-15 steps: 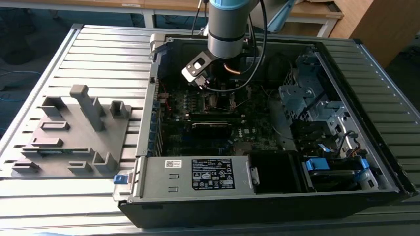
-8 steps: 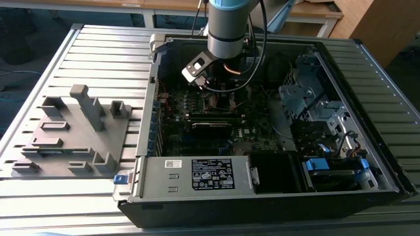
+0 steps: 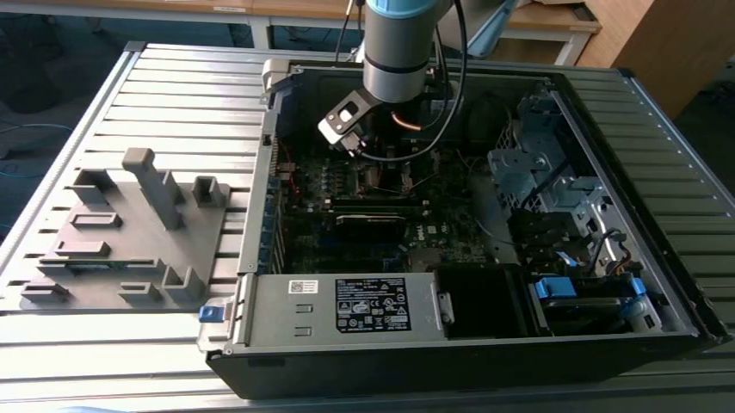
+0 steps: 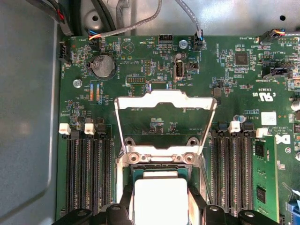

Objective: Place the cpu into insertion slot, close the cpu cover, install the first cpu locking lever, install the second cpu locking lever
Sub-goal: 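Place the cpu into insertion slot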

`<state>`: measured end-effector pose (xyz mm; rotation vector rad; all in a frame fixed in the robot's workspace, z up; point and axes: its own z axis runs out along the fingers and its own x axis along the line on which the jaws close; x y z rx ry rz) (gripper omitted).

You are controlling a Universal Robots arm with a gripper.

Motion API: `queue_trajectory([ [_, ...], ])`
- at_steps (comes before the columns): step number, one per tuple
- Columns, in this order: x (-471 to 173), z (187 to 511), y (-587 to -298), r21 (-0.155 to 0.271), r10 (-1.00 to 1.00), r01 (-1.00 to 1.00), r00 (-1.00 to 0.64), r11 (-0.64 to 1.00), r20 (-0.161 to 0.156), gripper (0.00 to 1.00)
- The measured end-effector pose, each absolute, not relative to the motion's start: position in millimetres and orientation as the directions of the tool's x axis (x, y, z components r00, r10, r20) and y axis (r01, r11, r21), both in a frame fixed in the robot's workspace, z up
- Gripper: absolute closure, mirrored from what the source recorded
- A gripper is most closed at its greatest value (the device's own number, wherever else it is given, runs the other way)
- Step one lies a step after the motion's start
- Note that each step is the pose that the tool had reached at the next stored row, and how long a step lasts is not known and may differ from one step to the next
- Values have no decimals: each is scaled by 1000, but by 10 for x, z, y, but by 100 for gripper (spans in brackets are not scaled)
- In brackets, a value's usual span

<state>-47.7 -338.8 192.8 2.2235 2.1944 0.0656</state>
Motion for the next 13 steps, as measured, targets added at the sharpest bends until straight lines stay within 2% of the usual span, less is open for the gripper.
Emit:
queue_trajectory([
  [4, -477, 1927, -3388, 42, 1000, 999, 13, -14, 18, 45],
  [5, -477, 1927, -3388, 42, 1000, 999, 13, -14, 18, 38],
  [13, -477, 2013, -3388, 42, 1000, 999, 13, -14, 18, 38],
])
